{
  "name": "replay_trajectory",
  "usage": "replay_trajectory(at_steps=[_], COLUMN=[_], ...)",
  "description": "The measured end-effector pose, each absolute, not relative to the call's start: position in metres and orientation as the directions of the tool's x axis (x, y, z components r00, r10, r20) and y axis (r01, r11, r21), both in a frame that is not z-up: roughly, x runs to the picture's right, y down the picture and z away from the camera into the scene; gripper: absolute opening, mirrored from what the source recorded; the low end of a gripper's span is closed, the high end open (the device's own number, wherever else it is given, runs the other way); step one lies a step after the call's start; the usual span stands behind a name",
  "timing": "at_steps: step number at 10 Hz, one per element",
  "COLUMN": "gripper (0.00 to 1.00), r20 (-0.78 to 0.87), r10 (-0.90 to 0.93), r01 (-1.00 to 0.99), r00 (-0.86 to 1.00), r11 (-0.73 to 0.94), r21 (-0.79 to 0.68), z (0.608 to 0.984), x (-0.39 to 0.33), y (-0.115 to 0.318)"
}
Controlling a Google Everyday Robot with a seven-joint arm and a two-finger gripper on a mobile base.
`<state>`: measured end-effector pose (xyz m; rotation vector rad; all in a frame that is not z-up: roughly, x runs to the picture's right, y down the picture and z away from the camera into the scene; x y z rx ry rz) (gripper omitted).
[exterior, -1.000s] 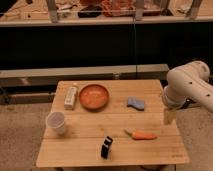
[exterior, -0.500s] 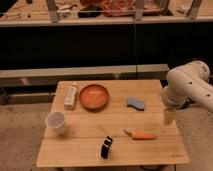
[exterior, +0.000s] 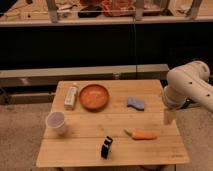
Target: Knock the eraser over
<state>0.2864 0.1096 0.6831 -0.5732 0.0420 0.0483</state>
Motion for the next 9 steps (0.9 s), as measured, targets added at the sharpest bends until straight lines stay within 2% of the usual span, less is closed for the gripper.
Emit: replay_trajectory(at_steps=[5,9], gripper=[0.80,0.80], r20=[-0.048,0.026], r10=[0.026,-0.063], r01=[-0.048,0.067], r00=[0.999,0.998], r11=[0.839,0.837], r21=[-0.541,-0.543], z=[0.683,0.681], x=[0.284,0.247], y=[0.113,0.151])
